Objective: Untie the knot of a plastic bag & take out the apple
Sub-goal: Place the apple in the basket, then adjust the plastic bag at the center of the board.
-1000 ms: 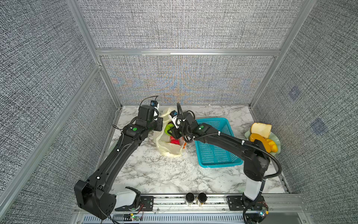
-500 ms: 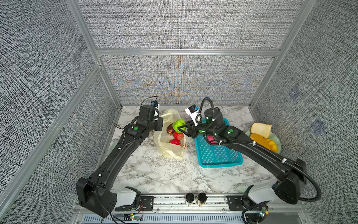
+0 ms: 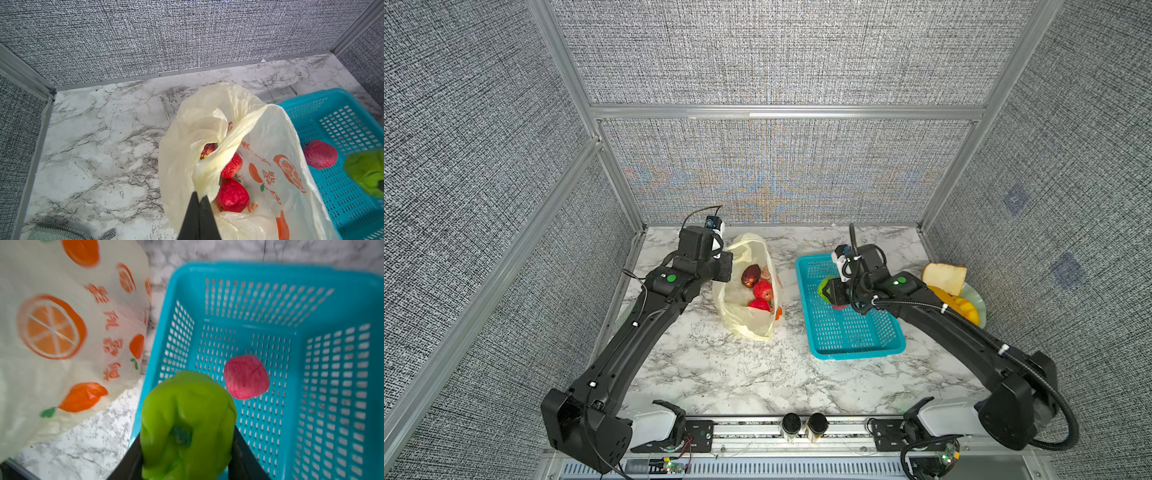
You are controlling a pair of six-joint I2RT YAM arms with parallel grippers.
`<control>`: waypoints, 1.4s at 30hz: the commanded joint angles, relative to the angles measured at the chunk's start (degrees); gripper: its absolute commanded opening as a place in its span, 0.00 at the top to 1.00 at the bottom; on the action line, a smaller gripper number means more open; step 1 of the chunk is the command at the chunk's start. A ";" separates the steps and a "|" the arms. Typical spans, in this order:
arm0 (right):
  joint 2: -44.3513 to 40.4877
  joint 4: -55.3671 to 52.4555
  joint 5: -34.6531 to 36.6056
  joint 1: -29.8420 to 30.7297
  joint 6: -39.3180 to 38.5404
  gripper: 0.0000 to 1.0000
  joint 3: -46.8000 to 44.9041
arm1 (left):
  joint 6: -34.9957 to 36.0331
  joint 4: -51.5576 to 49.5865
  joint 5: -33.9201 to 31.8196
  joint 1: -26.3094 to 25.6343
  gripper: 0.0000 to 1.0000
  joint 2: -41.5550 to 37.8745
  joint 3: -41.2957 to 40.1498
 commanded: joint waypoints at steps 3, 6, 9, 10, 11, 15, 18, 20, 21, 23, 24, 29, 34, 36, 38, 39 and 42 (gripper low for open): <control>6.72 -5.80 -0.54 -0.16 1.27 0.71 0.66 | -0.21 0.92 0.95 -0.01 1.00 -0.14 -0.92; 8.85 -5.30 -0.46 -0.15 1.50 0.69 0.83 | -0.14 0.81 1.05 0.05 1.00 -0.29 -1.03; 9.66 -5.07 -0.28 -0.18 1.01 0.50 1.31 | -0.26 0.80 1.14 -0.07 1.00 -0.82 -1.74; 9.73 -5.26 -0.35 -0.15 0.67 0.41 1.64 | -0.34 0.89 1.14 -0.05 1.00 -1.13 -2.22; 9.79 -5.49 -0.53 -0.16 0.31 0.34 2.13 | -0.39 1.03 1.20 -0.05 1.00 -1.40 -2.81; 7.83 -6.40 -3.41 -0.17 -1.03 0.29 6.57 | -0.39 1.29 1.46 -0.04 1.00 -1.56 -4.22; 5.73 -6.15 -9.42 0.60 -1.70 0.28 12.46 | -0.43 1.17 2.21 0.03 1.00 -1.39 -4.23; 4.71 -4.38 -13.60 2.81 -1.76 0.29 16.07 | -0.56 1.46 2.54 0.00 1.00 -1.28 -4.07; 4.45 -3.26 -14.89 4.01 -1.81 0.30 17.34 | -0.64 1.44 2.74 -0.01 1.00 -1.07 -3.91; 4.01 1.41 -18.49 7.57 -1.85 0.38 18.91 | -0.81 1.79 3.35 -0.02 1.00 -0.91 -3.58; 4.09 3.60 -20.07 9.16 -1.70 0.42 19.44 | -0.88 1.97 3.55 -0.01 1.00 -0.70 -3.52; 11.13 6.44 -20.93 15.65 1.22 0.61 25.45 | -1.00 1.98 4.45 -0.02 1.00 0.60 -1.98; 22.17 1.60 -14.39 18.50 -0.71 0.69 31.98 | -1.09 2.03 5.00 -0.01 1.00 1.27 -1.34; 26.35 -1.04 -10.28 19.06 -1.73 0.69 34.41 | -1.18 1.99 4.96 -0.07 1.00 1.34 -1.25; 29.89 -3.47 -6.37 19.10 -2.50 0.70 35.98 | -1.19 1.98 4.79 -0.01 1.00 1.04 -1.51; 31.52 -4.31 -4.08 19.09 -2.89 0.70 36.45 | -1.19 2.06 4.74 -0.01 1.00 0.79 -1.66; 35.66 -5.47 0.35 19.09 -3.76 0.70 36.69 | -1.10 1.65 4.39 -0.07 1.00 0.50 -1.78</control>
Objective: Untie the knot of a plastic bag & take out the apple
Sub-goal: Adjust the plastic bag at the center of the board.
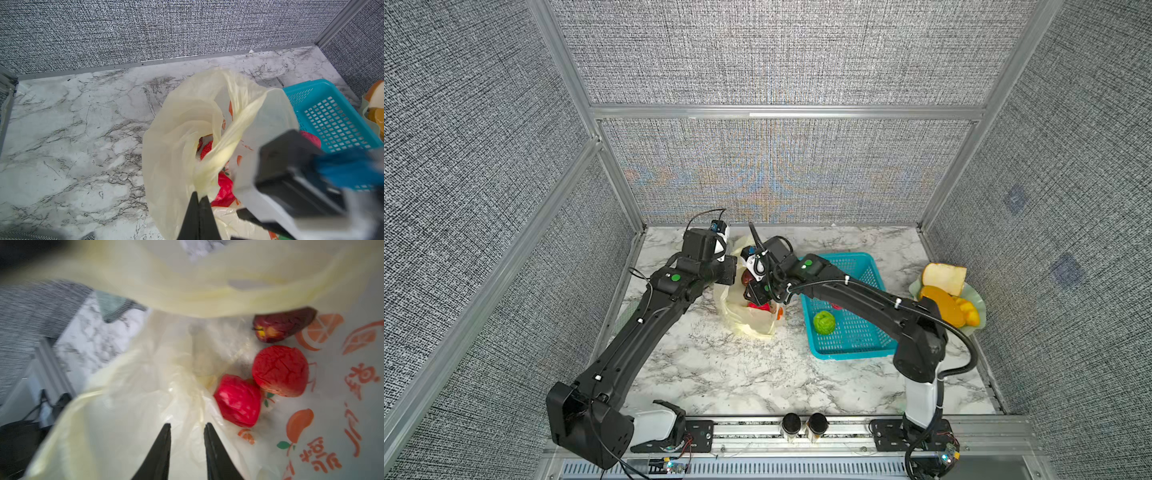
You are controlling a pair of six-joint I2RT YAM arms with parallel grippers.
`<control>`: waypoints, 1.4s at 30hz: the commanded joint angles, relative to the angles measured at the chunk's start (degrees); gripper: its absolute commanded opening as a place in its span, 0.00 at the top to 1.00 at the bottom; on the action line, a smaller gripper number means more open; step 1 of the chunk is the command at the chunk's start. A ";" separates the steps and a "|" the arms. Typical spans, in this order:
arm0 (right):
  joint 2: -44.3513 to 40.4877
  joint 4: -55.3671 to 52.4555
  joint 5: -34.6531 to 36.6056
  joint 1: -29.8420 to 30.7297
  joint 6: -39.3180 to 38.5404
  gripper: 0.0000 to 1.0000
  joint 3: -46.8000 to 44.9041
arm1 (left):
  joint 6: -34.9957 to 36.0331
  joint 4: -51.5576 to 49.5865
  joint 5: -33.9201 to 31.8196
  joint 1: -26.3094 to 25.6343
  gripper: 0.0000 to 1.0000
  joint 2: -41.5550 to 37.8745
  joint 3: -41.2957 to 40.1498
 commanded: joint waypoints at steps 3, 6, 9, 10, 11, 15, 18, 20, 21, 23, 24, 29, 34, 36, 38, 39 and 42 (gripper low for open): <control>3.95 -3.84 8.09 -0.07 -1.81 0.70 -0.98 | 0.12 0.31 -0.62 -0.02 1.00 -1.04 -0.35; 4.45 -3.42 7.07 -0.08 -2.15 0.70 -3.39 | 0.35 0.15 -1.06 0.02 1.00 -1.48 -0.70; 2.71 -3.48 3.94 -0.04 -2.18 0.70 -6.56 | 0.45 -0.21 -1.45 -0.05 1.00 -1.72 -0.79; 1.51 -3.46 3.15 -0.03 -2.25 0.69 -7.90 | 0.56 -0.22 -1.54 0.00 1.00 -1.82 -0.80; 0.33 -3.37 2.70 0.02 -2.25 0.69 -9.04 | 0.66 -0.27 -1.55 0.01 1.00 -1.91 -0.88; -2.97 -3.76 1.94 0.10 -1.98 0.54 -13.31 | 0.64 -0.05 -1.54 -0.03 1.00 -1.90 -1.14; -2.18 -4.43 1.05 0.33 -2.01 0.53 -15.13 | 0.70 0.45 -1.54 0.02 1.00 -1.93 -1.41; -1.76 -4.22 1.09 1.15 -1.85 0.53 -16.33 | 0.65 0.38 -1.45 0.01 1.00 -1.89 -1.41; -1.88 -4.06 1.63 1.83 -1.97 0.53 -17.07 | 0.67 0.31 -1.54 0.02 1.00 -1.99 -1.41; -2.30 -4.06 3.31 3.04 -2.47 0.53 -18.59 | 0.57 0.22 -1.88 -0.04 1.00 -2.38 -1.58; -2.86 -4.01 4.05 3.57 -2.52 0.53 -19.71 | 0.58 0.19 -2.17 -0.01 1.00 -2.63 -1.79; -5.90 -2.57 5.87 4.93 -2.94 0.53 -25.62 | 0.50 0.00 -3.30 0.12 1.00 -3.17 -2.94; -9.09 -0.49 8.29 4.52 -2.77 0.54 -28.18 | -0.07 1.24 -4.09 0.17 1.00 -3.34 -4.50; -12.51 2.83 6.60 3.19 -2.01 0.53 -28.03 | 0.02 1.45 -3.94 0.12 1.00 -3.15 -4.90; -15.27 6.10 4.22 1.94 -1.18 0.49 -27.49 | 0.04 1.61 -3.83 0.18 1.00 -3.05 -5.31; -16.22 7.44 3.25 1.31 -0.85 0.47 -26.89 | 0.10 1.70 -3.82 0.16 1.00 -3.03 -5.57; -16.76 9.35 1.40 -0.02 0.02 0.44 -24.47 | 0.11 1.96 -4.41 0.15 1.00 -3.03 -6.34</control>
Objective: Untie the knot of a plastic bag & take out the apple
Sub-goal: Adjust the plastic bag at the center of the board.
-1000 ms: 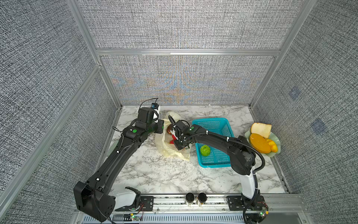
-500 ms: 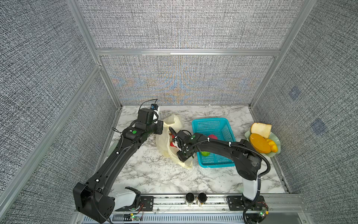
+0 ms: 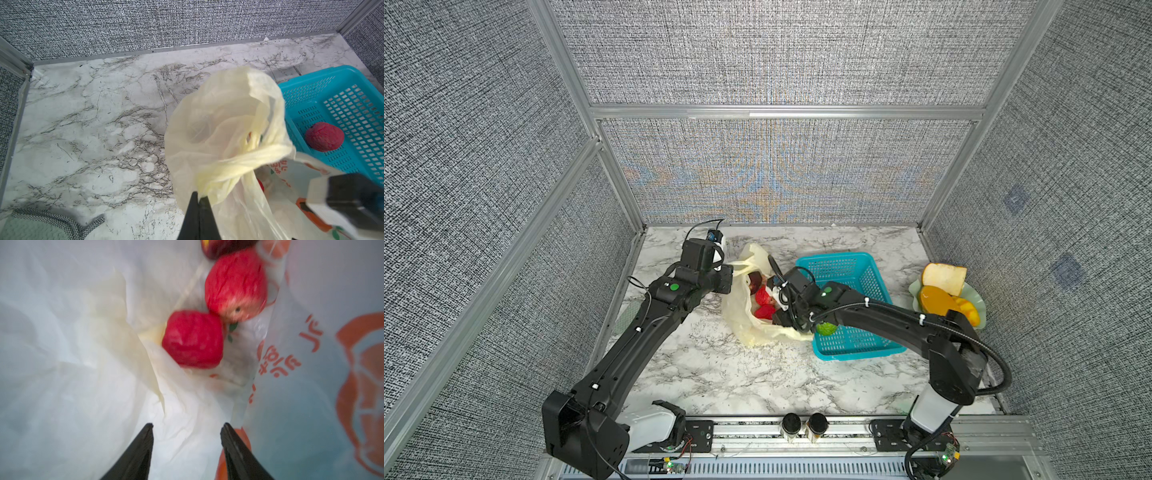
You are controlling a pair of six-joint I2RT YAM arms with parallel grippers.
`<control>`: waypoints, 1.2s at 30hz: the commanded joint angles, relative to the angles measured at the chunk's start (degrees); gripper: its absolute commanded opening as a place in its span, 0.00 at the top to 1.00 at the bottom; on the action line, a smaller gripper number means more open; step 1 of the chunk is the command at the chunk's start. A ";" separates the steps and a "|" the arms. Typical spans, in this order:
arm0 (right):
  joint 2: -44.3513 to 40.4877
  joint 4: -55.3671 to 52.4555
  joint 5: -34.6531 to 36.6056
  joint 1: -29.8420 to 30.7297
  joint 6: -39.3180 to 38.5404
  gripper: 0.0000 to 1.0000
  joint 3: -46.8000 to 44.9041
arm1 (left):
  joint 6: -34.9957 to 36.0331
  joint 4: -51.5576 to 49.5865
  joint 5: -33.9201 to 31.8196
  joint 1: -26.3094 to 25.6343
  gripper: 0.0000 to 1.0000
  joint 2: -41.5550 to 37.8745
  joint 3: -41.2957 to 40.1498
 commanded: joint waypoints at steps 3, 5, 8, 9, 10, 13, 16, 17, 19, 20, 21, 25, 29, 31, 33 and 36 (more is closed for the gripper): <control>2.12 4.33 -3.63 -1.02 1.06 0.45 4.00 | 0.34 2.20 -1.83 0.06 1.00 -0.97 -1.69; 4.67 4.07 -3.60 -1.01 0.91 0.45 6.25 | 0.58 2.71 -2.38 0.09 1.00 -1.63 -2.68; 6.40 5.81 -5.64 -1.01 1.74 0.49 7.17 | 0.54 2.00 -3.22 0.10 1.00 -1.79 -3.00; 6.33 6.35 -6.92 -0.97 1.99 0.52 6.77 | 0.36 1.66 -3.15 0.03 1.00 -1.60 -2.84; 6.10 6.80 -8.65 -0.85 1.78 0.53 5.80 | 0.20 1.56 -2.98 0.04 1.00 -1.52 -2.66; 3.98 7.81 -13.07 0.44 -1.40 0.54 1.29 | -0.73 1.77 -2.60 0.10 0.97 -1.48 -1.98; 3.29 4.74 -14.66 1.51 -5.13 0.54 -1.10 | -1.85 1.48 -2.05 0.06 0.80 -1.01 -0.14; 3.54 3.58 -15.06 1.75 -6.07 0.54 -1.37 | -2.24 1.33 -1.77 0.06 0.74 -0.72 0.52; 4.38 1.53 -15.47 2.27 -8.23 0.54 -1.66 | -3.42 1.02 -0.79 0.15 0.64 -0.11 2.07; 4.72 0.99 -15.81 2.52 -8.93 0.54 -1.71 | -4.07 0.86 -0.01 0.18 0.58 0.20 2.94; 5.04 0.61 -16.37 2.67 -9.57 0.54 -1.63 | -4.86 0.56 1.08 0.14 0.54 0.60 3.99; 6.01 0.22 -15.76 3.31 -10.40 0.54 -0.90 | -7.92 -1.67 5.41 0.16 0.43 1.42 7.51; 8.78 -3.07 -9.68 4.91 -12.55 0.54 2.35 | -11.45 -6.37 7.63 0.16 0.39 0.46 8.03; 10.23 -4.87 -6.66 5.09 -12.76 0.54 3.54 | -12.87 -8.49 10.94 0.17 0.39 -0.90 6.10; 10.76 -5.17 -5.28 5.05 -12.62 0.54 3.63 | -15.79 -8.42 14.61 0.14 0.39 -2.88 2.65; 10.14 -4.11 -4.59 5.13 -11.97 0.54 2.44 | -20.37 -6.48 16.24 0.12 0.39 -7.22 -3.50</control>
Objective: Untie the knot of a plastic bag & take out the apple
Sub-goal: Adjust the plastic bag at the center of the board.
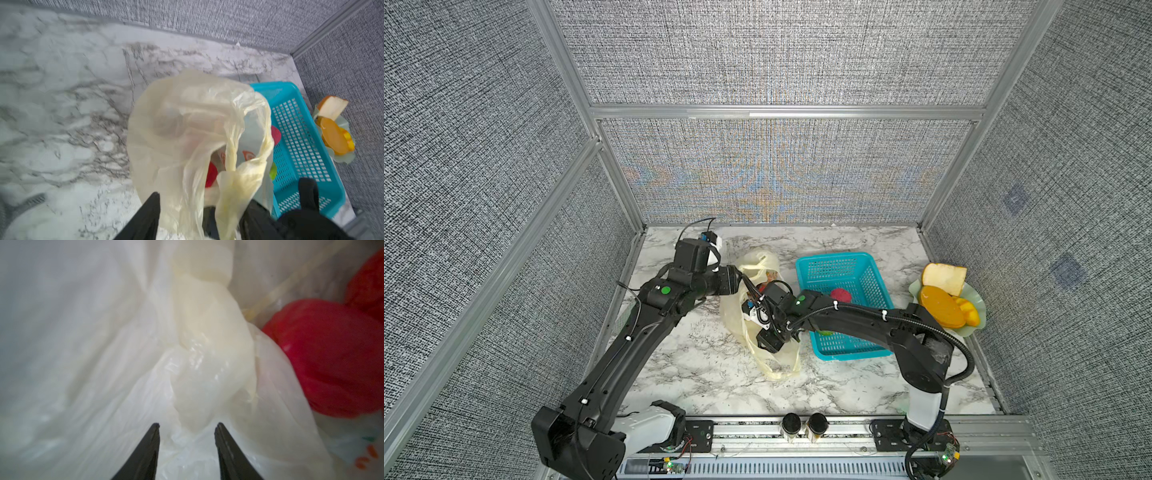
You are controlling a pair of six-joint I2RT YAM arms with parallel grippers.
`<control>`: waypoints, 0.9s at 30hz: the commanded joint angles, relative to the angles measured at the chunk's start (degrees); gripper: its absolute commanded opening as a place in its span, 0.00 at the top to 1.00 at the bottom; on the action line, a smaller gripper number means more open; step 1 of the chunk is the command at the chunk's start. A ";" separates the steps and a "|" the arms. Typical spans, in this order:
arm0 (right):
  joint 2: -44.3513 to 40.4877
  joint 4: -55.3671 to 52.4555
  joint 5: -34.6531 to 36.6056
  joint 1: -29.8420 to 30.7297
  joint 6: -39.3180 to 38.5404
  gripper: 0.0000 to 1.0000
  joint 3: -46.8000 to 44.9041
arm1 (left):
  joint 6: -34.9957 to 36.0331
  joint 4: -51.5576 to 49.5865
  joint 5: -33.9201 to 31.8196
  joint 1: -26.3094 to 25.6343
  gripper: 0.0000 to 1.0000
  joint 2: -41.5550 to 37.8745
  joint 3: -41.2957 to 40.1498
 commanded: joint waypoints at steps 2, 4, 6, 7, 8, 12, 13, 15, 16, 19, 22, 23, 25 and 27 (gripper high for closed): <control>-1.82 -0.06 3.55 0.01 0.67 0.54 -2.07 | -6.92 1.06 3.98 0.13 0.39 -5.58 -6.63; -4.04 2.06 1.09 -0.98 1.78 0.53 -3.90 | -9.04 3.98 5.26 0.11 0.39 -8.49 -9.83; -6.93 4.92 -2.73 -1.66 2.46 0.53 -5.77 | -10.86 5.25 6.08 0.01 0.38 -9.80 -11.72; -8.39 5.95 -2.98 -1.69 2.78 0.53 -6.35 | -11.10 5.18 5.52 0.00 0.38 -10.05 -12.08; -9.42 6.16 -3.24 -1.78 2.77 0.53 -6.48 | -11.25 5.30 5.05 0.00 0.38 -10.01 -12.25; -13.54 7.74 -1.00 -2.54 3.59 0.52 -8.36 | -11.86 9.48 5.08 -0.12 0.38 -8.42 -12.38; -14.87 8.83 -0.65 -3.09 4.65 0.52 -9.51 | -11.79 10.20 4.98 -0.18 0.38 -7.37 -11.98; -16.57 10.68 0.16 -4.56 6.96 0.52 -11.05 | -11.19 10.49 4.40 -0.72 0.38 -4.59 -10.36; -16.75 11.33 0.39 -5.48 7.87 0.52 -11.32 | -10.76 10.45 3.76 -1.04 0.38 -3.09 -9.52; -14.98 10.80 0.59 -7.39 9.34 0.52 -9.46 | -9.04 9.75 2.25 -2.00 0.38 1.14 -7.31; -11.63 9.24 0.36 -8.83 10.16 0.52 -4.97 | -7.19 7.90 0.35 -3.13 0.38 4.90 -4.53; -10.53 8.96 0.08 -9.13 10.24 0.52 -3.56 | -6.61 7.50 -0.16 -3.68 0.38 5.78 -3.74; -8.77 8.82 -0.10 -9.46 10.60 0.52 -1.36 | -5.18 6.46 -1.44 -4.60 0.38 6.85 -2.21; -6.86 8.48 0.18 -10.22 12.13 0.52 0.77 | -3.79 3.95 -3.85 -5.81 0.38 8.17 -0.24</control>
